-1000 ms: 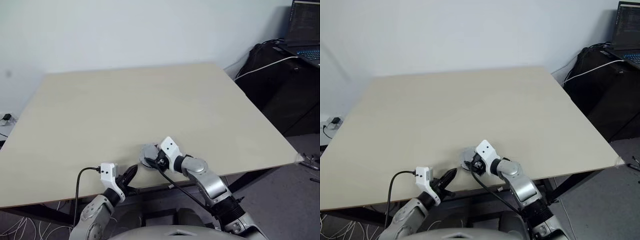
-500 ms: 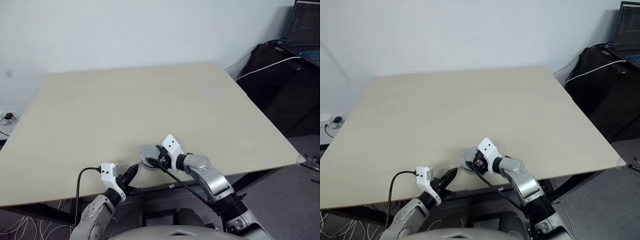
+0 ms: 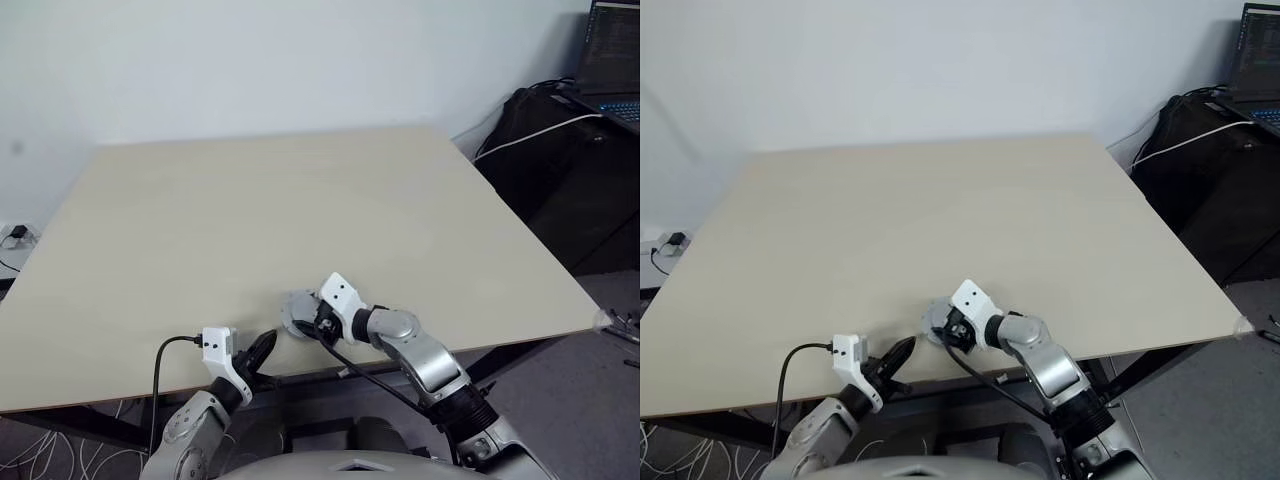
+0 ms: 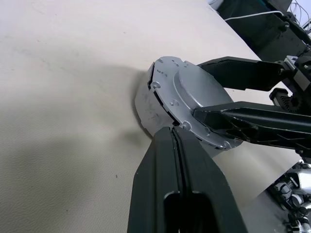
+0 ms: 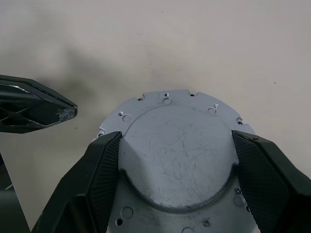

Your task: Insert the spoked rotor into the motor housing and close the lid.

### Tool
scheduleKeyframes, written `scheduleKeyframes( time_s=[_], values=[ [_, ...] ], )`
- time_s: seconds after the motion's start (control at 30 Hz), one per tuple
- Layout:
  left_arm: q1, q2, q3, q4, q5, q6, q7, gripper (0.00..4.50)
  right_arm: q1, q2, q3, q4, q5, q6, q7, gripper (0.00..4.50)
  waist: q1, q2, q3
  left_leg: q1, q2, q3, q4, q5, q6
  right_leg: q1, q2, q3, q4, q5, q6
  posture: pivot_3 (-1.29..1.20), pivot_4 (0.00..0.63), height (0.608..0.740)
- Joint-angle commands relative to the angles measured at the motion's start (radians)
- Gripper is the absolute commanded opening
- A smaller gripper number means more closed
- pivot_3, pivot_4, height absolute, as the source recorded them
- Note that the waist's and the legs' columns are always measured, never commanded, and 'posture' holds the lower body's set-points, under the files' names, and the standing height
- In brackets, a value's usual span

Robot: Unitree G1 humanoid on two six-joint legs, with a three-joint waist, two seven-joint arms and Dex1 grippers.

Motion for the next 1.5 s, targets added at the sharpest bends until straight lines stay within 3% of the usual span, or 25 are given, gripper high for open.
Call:
scheduleKeyframes(
  time_s=[0.03,1.5],
  values=[
    [-0.001,-0.003,-0.005,-0.047,-0.009,-0.01,-0.003,0.0,-0.002,0.0,-0.001,-0.014,-0.012,0.02,-0.01,3.21,0.0,0.0,0.0,0.0,0.0,0.0,0.0,0.0,0.0,0.0,0.0,0.0,0.0,0.0,0.0,0.0,0.0,0.74],
    [0.004,-0.009,0.004,-0.019,-0.01,-0.028,-0.012,0.0,-0.039,0.013,0.046,-0.016,-0.066,0.197,-0.117,3.21,-0.005,0.004,-0.004,0.002,0.0,0.0,0.0,-0.003,-0.005,0.002,0.0,0.0,0.0,0.0,0.0,0.0,0.0,0.74]
  ],
)
